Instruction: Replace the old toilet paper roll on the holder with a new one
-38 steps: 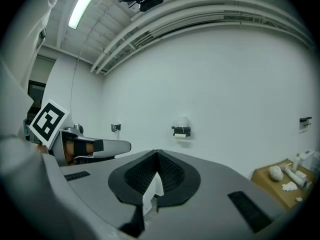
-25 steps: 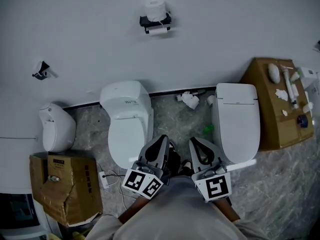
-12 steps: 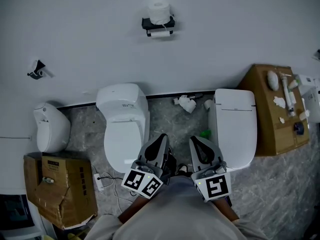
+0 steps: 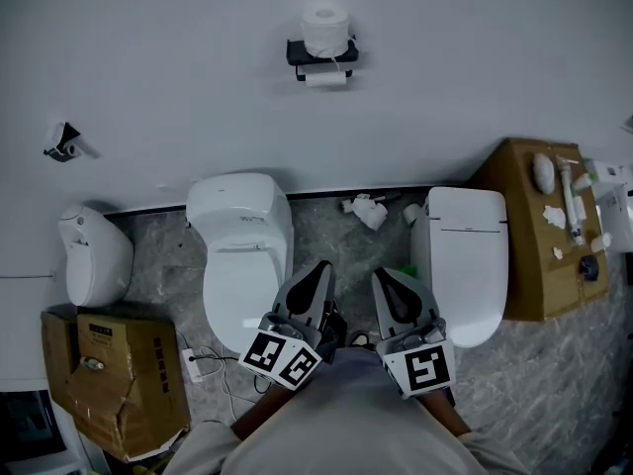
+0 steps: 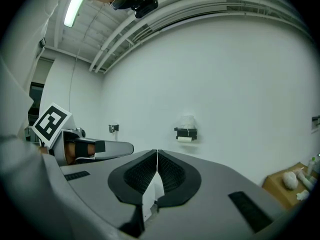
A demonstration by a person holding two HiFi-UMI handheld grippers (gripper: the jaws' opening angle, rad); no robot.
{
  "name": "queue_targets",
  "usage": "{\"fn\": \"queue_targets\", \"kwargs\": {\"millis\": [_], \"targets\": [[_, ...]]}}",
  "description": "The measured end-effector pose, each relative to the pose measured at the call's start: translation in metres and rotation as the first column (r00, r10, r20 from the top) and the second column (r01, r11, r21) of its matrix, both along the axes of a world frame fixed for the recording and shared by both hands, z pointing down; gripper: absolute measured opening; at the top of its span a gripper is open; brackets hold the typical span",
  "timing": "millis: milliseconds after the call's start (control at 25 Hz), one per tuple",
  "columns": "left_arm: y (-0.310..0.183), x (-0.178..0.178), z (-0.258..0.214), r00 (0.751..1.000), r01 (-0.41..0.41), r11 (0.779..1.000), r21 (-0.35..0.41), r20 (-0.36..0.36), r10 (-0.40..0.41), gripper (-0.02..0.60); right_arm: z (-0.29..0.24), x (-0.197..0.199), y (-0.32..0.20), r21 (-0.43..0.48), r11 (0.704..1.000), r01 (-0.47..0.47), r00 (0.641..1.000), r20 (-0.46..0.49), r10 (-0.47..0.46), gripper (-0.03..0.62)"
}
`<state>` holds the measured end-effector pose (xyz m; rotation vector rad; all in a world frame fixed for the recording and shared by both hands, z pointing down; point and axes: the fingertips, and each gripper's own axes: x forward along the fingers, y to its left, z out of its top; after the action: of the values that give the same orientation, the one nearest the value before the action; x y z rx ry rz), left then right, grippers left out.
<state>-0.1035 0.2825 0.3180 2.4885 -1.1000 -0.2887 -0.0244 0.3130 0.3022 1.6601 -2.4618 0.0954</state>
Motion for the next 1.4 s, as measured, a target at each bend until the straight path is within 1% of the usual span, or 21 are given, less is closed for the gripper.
{"fn": "queue_targets", "kwargs": {"millis": [160,320,600,760,840,1240,1400], "targets": [[-0.028,-0.006,0.0,1.0,-0.003,1.0,-0.012,-0.007,0.003,0.005,-0.002,-0.007,-0.029,0.002,1.0,0.003,1.0,-0.004,-0.003,0.018],[-0.055,-0.013,-0.005,1.0,-0.012,1.0,-0.006,-0.013,0.012,0.005,-0.004,-0.013,-0.058,-0.001,1.0,0.001,1.0,-0.01,-0.001,0.018],[-0.095,-0.031,-0.015,0.999,-0.013,1.0,0.011,-0.038,0.013,0.005,-0.016,-0.036,-0.099,0.052,0.999,0.016,1.0,-0.022,-0.015,0.018],[-0.112,-0.043,-0.023,0.999,-0.021,0.999,0.034,-0.045,0.023,0.005,-0.016,-0.065,-0.112,0.009,0.998,0.055,0.998,-0.031,-0.055,0.018],[-0.119,-0.045,-0.025,0.998,-0.027,0.999,0.041,-0.054,0.029,0.005,-0.018,-0.071,-0.118,0.016,0.999,0.051,0.999,-0.014,-0.05,0.018],[-0.134,-0.042,-0.035,0.993,-0.073,0.995,0.067,-0.083,0.078,0.005,-0.027,-0.066,-0.135,0.046,0.999,-0.004,1.0,-0.024,0.005,0.018],[-0.143,-0.037,-0.034,0.992,-0.088,0.994,0.062,-0.085,0.093,0.005,-0.027,-0.062,-0.144,0.051,0.999,-0.012,1.0,-0.021,0.013,0.018]]}}
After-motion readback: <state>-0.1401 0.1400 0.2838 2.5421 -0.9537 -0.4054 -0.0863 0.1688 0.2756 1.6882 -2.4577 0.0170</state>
